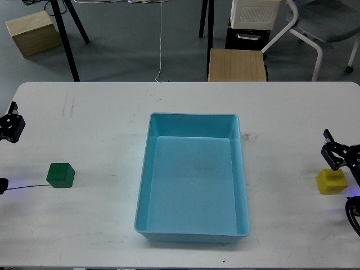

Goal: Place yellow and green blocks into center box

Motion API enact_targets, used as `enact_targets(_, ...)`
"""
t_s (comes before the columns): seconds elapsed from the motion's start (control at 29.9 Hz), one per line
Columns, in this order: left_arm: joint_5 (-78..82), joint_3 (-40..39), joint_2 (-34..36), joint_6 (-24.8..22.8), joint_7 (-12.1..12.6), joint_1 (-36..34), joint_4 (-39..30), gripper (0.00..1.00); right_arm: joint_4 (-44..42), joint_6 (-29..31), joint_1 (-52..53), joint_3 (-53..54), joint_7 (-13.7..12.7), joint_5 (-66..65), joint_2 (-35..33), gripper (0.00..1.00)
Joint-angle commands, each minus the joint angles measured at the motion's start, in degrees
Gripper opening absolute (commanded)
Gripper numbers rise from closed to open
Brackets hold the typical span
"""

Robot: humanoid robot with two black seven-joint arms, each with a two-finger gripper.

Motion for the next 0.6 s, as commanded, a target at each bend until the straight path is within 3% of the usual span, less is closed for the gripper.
enact_targets(0.0, 0.0, -0.1, 0.1, 0.0, 0.0, 0.0, 0.0, 1.00, 0.1, 0.0, 0.1, 0.0, -0.1, 0.0, 0.0, 1.00)
enact_targets(0.37, 0.0, -0.1, 0.0, 0.0, -0.1, 0.0, 0.0, 1.00, 1.4, 0.0, -1.2, 0.4, -0.2, 0.0, -1.0, 1.00)
enact_targets(0.57, 0.0, -0.1, 0.2, 0.0, -1.3, 0.0, 0.0, 1.00, 2.3, 0.0, -2.5, 0.3, -0.2, -0.1, -6.8, 1.00)
